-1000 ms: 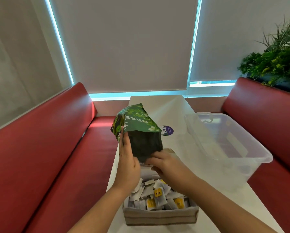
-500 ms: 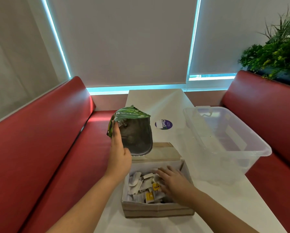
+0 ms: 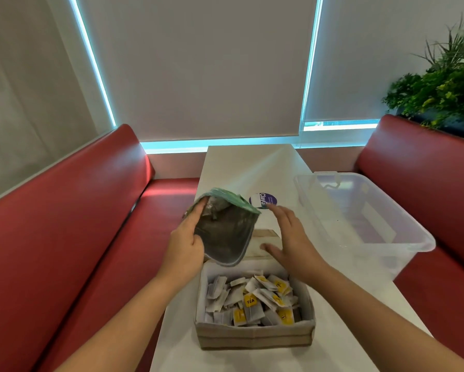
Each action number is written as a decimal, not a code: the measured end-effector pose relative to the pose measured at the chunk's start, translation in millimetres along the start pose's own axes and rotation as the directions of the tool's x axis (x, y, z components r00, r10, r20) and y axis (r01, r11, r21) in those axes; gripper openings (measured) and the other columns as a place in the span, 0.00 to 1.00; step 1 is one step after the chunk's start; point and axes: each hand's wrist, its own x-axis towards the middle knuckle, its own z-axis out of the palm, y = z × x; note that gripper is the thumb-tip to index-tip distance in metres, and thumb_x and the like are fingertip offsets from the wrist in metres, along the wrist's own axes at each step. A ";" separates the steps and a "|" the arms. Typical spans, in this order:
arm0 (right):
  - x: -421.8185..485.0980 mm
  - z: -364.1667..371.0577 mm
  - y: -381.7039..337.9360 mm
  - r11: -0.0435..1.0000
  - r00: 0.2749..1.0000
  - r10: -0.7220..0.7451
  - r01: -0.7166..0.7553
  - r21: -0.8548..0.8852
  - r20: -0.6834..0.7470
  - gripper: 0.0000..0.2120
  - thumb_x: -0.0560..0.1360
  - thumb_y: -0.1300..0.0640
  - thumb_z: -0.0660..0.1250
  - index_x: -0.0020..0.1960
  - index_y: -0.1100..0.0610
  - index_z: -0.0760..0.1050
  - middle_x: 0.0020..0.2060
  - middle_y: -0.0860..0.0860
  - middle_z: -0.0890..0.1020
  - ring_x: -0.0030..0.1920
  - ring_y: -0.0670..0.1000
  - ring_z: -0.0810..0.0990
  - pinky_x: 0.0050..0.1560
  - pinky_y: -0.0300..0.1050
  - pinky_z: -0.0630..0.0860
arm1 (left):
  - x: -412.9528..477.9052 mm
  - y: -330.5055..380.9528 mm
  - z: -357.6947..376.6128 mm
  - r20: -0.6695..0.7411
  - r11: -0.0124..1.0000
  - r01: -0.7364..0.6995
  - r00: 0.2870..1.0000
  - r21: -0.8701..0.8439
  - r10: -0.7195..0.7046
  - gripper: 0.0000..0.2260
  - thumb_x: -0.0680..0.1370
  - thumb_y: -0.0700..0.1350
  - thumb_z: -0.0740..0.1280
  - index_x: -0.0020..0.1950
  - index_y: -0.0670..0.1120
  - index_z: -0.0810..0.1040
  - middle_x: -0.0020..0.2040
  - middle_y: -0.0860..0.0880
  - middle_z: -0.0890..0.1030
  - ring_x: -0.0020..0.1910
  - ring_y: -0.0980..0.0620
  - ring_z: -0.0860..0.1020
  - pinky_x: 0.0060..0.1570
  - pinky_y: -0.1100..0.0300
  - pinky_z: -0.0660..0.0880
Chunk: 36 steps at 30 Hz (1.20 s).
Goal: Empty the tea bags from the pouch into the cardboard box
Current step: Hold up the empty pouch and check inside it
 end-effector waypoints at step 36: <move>-1.5 -27.0 -63.0 0.811 0.939 0.284 -0.129 0.570 -0.192 0.12 0.80 0.51 0.58 0.41 0.55 0.74 0.35 0.48 0.78 0.35 0.41 0.75 0.35 0.31 0.70 | -6.4 7.0 -25.4 -0.186 0.874 0.095 0.961 -0.478 -0.206 0.06 0.80 0.44 0.62 0.46 0.48 0.78 0.42 0.48 0.83 0.41 0.52 0.80 0.41 0.59 0.78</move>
